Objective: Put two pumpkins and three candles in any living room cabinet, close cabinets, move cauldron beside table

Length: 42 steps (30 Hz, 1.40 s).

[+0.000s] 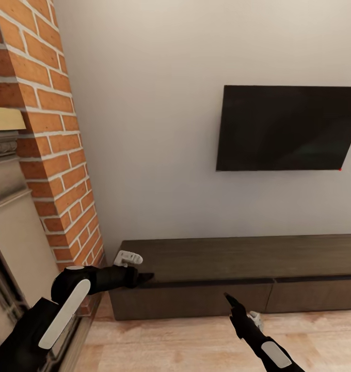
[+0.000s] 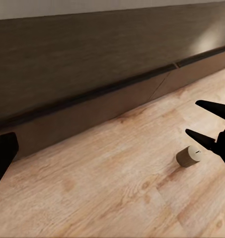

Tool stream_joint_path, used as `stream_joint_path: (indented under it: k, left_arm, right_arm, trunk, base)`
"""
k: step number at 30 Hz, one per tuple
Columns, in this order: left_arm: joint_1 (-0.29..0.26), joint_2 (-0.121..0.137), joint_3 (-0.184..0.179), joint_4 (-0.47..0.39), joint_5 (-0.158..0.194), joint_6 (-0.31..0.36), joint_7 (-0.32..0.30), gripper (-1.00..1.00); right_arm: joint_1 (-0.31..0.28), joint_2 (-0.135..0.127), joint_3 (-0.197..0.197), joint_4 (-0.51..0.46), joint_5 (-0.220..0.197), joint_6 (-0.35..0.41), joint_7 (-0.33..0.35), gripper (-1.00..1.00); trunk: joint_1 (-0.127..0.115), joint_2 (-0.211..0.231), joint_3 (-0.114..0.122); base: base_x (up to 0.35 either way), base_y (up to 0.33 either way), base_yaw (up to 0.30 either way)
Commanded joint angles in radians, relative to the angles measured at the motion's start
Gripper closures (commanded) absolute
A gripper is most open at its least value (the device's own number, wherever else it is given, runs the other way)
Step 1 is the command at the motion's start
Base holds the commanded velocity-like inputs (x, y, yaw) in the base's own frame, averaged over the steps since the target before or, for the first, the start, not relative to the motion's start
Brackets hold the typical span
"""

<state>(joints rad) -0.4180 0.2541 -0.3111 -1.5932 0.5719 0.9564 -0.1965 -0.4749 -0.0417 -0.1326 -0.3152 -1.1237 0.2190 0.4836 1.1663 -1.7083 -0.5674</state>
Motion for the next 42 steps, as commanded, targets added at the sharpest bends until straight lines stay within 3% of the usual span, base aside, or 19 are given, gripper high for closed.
stream_joint_path:
  k: [1,9,25,32,42]
  left_arm:
    - [-0.001,0.001,0.0,0.0,-0.007,0.002,-0.008,-1.0]
    - [-0.001,0.001,0.0,0.001,-0.007,0.001,-0.008,-1.0]
    - [-0.001,0.001,-0.001,0.0,-0.007,-0.007,-0.008,-1.0]
    - [-0.001,0.001,0.0,0.0,-0.007,-0.007,-0.008,-1.0]
    - [-0.001,0.001,0.0,0.0,-0.007,-0.006,-0.008,-1.0]
  right_arm:
    - [-0.001,0.0,-0.008,0.001,-0.008,0.01,0.002,-1.0]
    - [-0.001,-0.004,-0.033,0.027,-0.006,0.011,-0.003,-1.0]
    - [0.002,-0.009,-0.039,0.032,-0.008,0.006,0.014,-1.0]
    - [0.002,-0.008,-0.075,0.029,-0.04,0.005,0.013,-1.0]
    - [0.001,-0.008,-0.087,0.028,-0.046,0.009,0.001,-1.0]
  trunk:
    - [0.0,0.0,-0.001]
    - [0.0,0.0,-0.001]
    - [0.0,0.0,-0.001]
    - [0.0,0.0,-0.001]
    - [0.0,0.0,-0.001]
  base:
    - [0.261,0.153,0.0]
    - [0.204,0.016,0.0]
    - [0.034,-0.032,0.0]
    - [0.0,0.0,0.0]
    - [0.0,0.0,0.0]
